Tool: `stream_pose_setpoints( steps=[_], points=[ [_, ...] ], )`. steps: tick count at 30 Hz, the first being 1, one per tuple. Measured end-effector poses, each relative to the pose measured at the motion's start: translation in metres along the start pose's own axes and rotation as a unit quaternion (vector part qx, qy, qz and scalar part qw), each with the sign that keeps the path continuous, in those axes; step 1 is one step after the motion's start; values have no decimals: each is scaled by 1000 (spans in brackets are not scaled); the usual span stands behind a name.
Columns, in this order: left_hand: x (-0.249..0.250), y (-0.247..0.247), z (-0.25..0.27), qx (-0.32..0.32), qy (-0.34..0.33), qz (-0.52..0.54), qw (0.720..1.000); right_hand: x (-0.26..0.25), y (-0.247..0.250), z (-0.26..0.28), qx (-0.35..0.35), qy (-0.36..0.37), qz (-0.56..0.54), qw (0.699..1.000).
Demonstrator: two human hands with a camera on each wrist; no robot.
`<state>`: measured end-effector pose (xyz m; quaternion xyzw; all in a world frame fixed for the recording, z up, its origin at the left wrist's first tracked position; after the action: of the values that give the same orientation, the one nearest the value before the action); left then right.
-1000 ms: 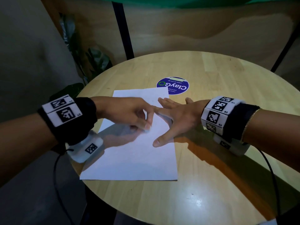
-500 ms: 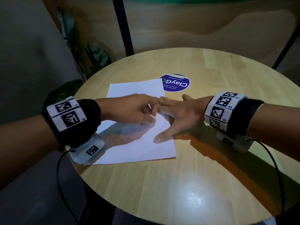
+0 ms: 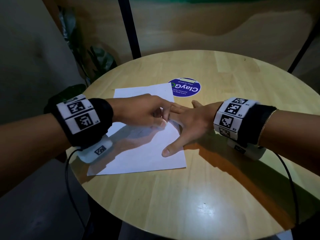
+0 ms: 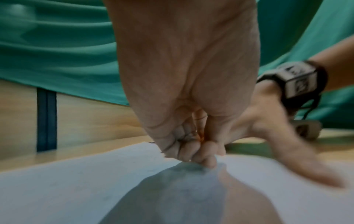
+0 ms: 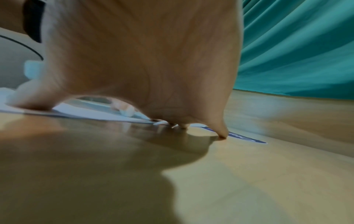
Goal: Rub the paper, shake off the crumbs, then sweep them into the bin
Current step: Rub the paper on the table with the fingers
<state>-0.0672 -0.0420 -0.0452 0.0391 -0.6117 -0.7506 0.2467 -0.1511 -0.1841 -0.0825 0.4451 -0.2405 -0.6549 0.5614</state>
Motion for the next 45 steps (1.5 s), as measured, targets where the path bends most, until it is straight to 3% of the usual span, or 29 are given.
stream_pose_setpoints(
  steps=[3,8,11,12,15,16,19,20,24,26,28,29,33,38,42,43,45],
  points=[
    [9,-9,4,-95,-24,56,994,-2,-1,3,-6,-8,-1,1000],
    [-4,1,6,1,-1,-9,1000,0,0,-1,1,-7,4,1000],
    [6,-7,14,-107,-18,43,993,-2,-1,2,-2,-15,4,1000],
    [5,-5,14,-115,-15,46,992,-2,-1,2,0,-15,6,1000],
    [-5,4,11,-21,12,-24,999,-1,-1,0,-1,-13,6,1000],
    [-3,2,12,-19,9,-25,999,0,-1,0,-1,-13,5,1000],
    [10,-10,22,-123,-11,30,992,-2,-1,0,-1,-16,11,1000],
    [11,-8,22,-131,-9,32,991,-2,-1,0,-1,-18,16,1000],
    [-3,5,13,-6,16,-57,998,-1,1,-1,0,-10,11,1000],
    [1,-2,17,-51,0,-14,999,-1,0,-1,-1,-11,10,1000],
    [11,-7,24,-139,-14,29,990,-2,-1,0,-5,-18,16,1000],
    [11,-5,24,-147,-13,27,989,-2,0,0,-5,-19,18,1000],
    [-1,5,16,-22,10,-55,998,0,1,-5,-4,-10,7,1000],
    [11,-6,32,-157,-29,26,987,-3,0,-1,-7,-22,26,999],
    [-1,4,19,-18,0,-71,997,-3,2,-5,-7,-13,11,1000],
    [-1,3,21,-16,2,-65,998,-3,3,-4,-10,-17,11,1000],
    [4,-4,28,-85,-15,-12,996,-4,3,-1,-16,-27,18,999]
  ],
)
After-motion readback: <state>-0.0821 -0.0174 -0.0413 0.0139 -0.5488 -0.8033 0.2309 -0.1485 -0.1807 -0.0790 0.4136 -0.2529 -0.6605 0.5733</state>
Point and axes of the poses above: each hand's wrist, its own z-axis away from the middle knuckle, its own y-axis out of the back of the hand, x = y × z, the point moved 3 cm from there along -z, towards the middle knuckle, and after that the axes turned 8 degrees about -z, right-handed, at the moved point
